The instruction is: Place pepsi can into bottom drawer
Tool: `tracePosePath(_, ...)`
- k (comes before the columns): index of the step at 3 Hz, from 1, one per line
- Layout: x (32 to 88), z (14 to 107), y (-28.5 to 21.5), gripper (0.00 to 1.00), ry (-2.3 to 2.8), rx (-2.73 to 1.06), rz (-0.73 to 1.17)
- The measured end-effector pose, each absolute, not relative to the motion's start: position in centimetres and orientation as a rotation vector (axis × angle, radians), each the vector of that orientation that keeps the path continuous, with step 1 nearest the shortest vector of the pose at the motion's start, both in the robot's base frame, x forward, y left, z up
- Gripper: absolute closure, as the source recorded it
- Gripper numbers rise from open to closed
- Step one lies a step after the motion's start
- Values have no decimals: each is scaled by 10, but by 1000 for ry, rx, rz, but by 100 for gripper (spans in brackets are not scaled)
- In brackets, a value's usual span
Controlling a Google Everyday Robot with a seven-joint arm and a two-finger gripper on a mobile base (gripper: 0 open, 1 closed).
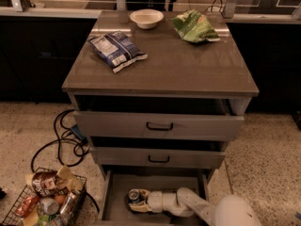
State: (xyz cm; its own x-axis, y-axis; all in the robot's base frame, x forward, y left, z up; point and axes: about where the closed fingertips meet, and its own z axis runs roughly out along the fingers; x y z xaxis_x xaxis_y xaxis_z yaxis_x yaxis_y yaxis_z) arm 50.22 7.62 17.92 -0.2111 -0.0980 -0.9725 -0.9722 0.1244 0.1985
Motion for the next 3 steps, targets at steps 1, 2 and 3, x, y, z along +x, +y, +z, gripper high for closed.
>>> tracePosePath(1, 501, 179, 78, 59, 1494, -1099, 1222)
tracePosePath(2, 500, 179, 80, 35, 1493, -1099, 1226)
tracePosePath(3, 499, 179, 83, 4, 1490, -1100, 1232)
